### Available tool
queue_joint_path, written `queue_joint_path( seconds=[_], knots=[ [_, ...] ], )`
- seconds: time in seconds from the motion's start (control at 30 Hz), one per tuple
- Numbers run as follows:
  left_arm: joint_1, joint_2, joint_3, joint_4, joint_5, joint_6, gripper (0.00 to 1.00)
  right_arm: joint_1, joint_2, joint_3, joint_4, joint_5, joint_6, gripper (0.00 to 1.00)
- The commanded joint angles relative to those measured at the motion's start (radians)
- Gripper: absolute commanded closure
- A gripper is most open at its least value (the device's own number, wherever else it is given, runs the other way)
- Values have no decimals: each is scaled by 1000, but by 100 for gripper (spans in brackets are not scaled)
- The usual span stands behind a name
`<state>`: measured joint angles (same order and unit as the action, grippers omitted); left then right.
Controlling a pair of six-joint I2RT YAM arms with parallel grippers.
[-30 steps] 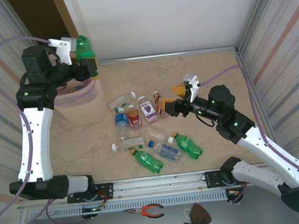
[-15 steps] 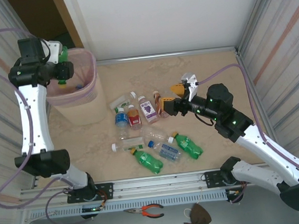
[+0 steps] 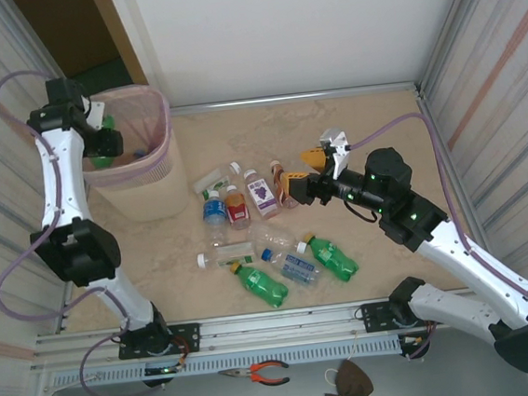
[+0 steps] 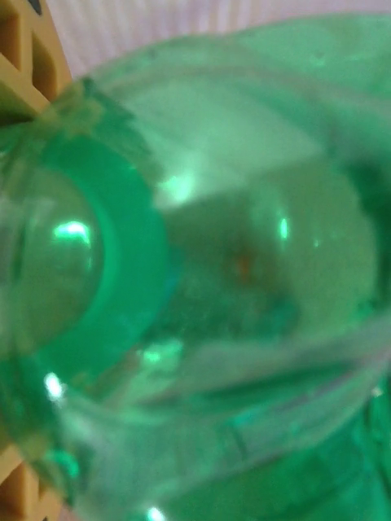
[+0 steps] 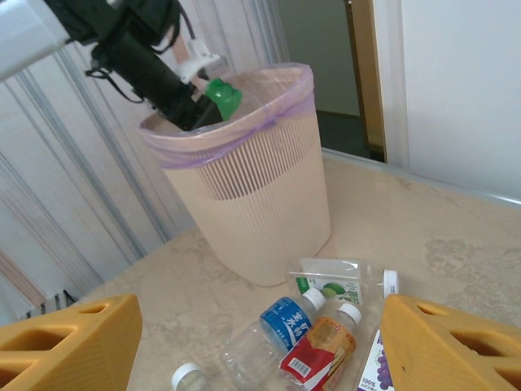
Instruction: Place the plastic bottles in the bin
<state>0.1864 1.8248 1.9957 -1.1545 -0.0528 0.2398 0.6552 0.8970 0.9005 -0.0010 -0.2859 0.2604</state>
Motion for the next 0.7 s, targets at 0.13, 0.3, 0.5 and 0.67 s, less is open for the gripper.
queue_joint_path(
  seconds=[0.13, 0.3, 0.5, 0.67],
  knots=[
    [6, 108, -29, -33, 50, -4, 35, 6, -19, 1, 1, -1, 16, 24],
    [7, 175, -31, -42, 62, -10, 32, 5, -26, 2, -7, 2, 10, 24],
    [6, 190, -56, -18, 87, -25, 25, 6, -29, 3, -16, 5, 7, 24],
    [7, 161, -70, 11, 94, -35, 19, 5, -33, 1, -15, 8, 10, 24]
  ],
)
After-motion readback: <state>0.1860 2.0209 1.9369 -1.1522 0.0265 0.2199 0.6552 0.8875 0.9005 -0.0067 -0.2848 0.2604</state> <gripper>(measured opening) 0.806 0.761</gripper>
